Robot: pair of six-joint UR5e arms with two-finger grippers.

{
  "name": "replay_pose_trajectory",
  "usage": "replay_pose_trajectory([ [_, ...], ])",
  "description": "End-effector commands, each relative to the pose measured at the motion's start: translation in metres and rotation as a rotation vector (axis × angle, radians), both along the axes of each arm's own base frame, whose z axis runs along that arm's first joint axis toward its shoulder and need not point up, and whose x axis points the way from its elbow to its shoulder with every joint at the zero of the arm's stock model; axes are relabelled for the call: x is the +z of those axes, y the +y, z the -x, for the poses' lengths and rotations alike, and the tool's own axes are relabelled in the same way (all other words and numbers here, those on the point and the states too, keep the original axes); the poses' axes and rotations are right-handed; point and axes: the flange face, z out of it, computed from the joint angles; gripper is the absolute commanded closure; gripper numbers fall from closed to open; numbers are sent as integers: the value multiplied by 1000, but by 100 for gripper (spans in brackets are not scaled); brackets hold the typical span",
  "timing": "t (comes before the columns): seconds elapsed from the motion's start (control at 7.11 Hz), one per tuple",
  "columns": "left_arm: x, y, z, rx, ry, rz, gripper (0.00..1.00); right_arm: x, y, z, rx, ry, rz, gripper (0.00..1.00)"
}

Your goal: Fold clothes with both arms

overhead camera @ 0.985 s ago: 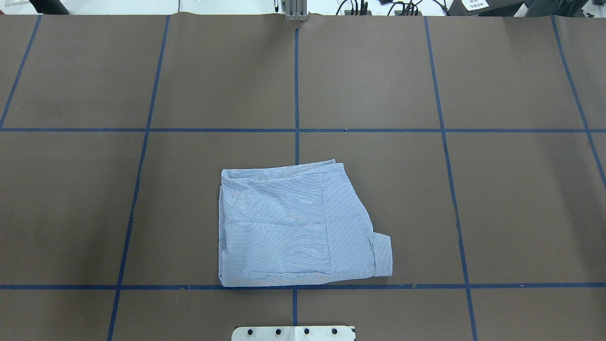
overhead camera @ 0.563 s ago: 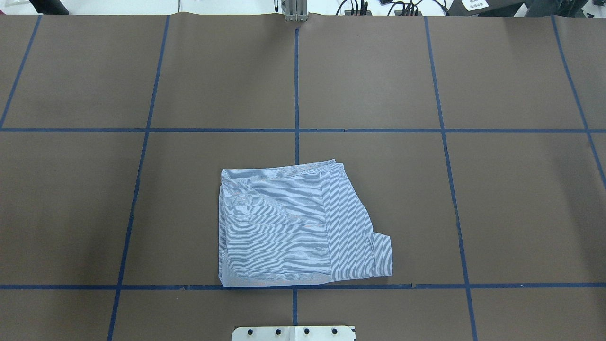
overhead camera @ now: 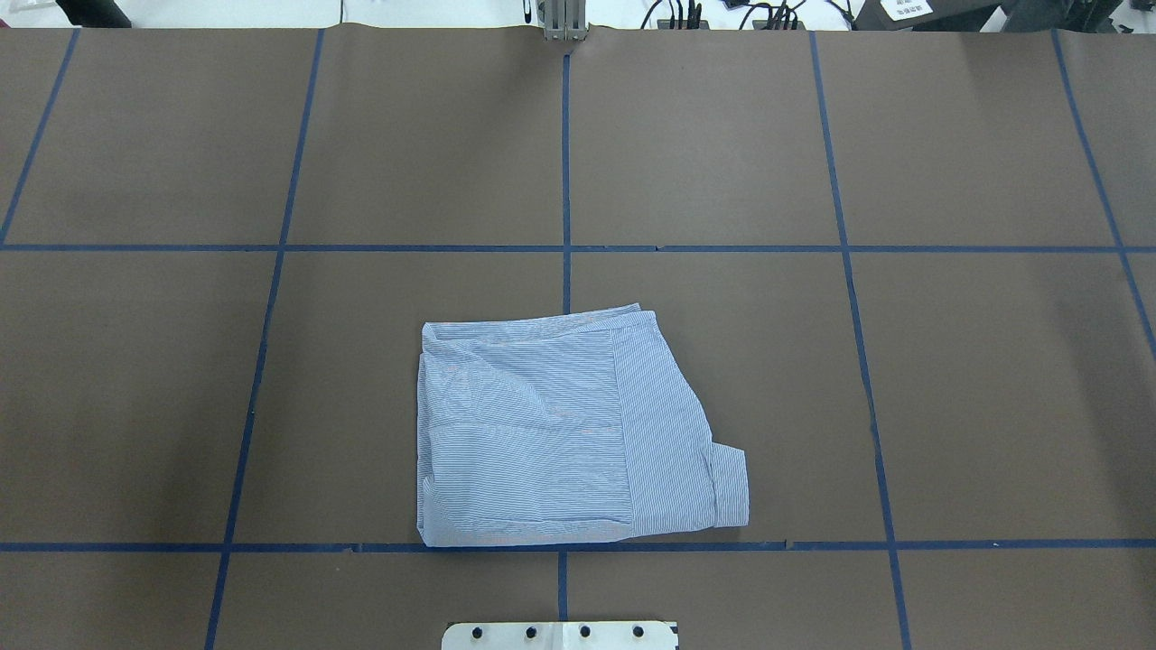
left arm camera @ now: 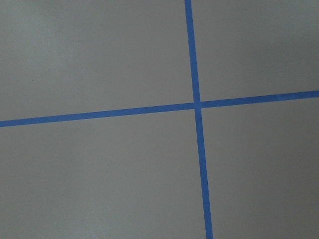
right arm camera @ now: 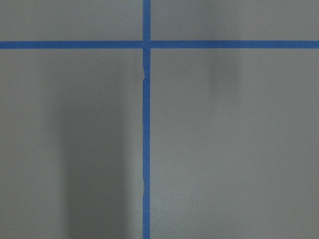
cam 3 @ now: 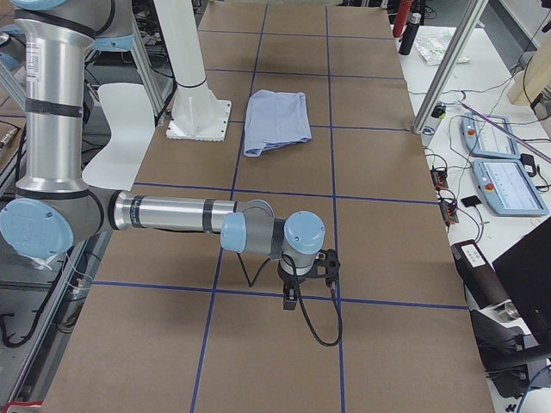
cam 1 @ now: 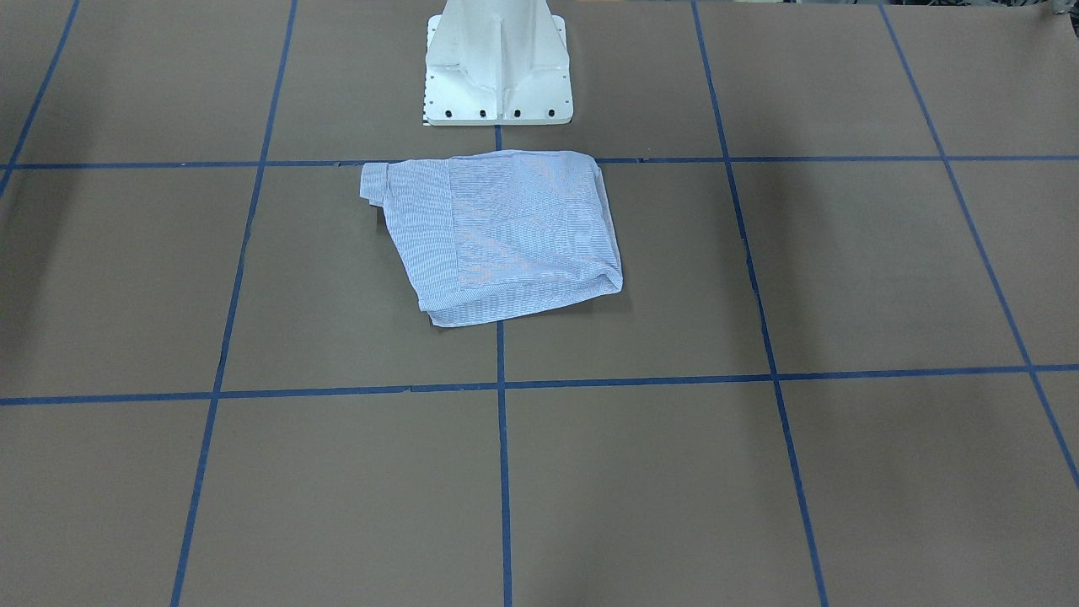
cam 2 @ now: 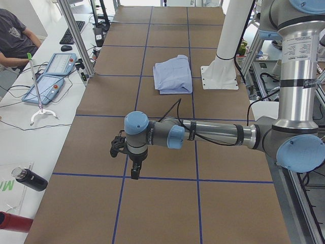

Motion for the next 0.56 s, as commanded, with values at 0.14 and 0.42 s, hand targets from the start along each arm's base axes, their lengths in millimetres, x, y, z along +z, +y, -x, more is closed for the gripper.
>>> replay_pose_trajectory([
  [0.14,0,0,0,0,0,-1,0,0,-3,0,-2,4,-4,0],
  [0.42,0,0,0,0,0,-1,0,-6,-9,-1,-2,9,-18,0],
])
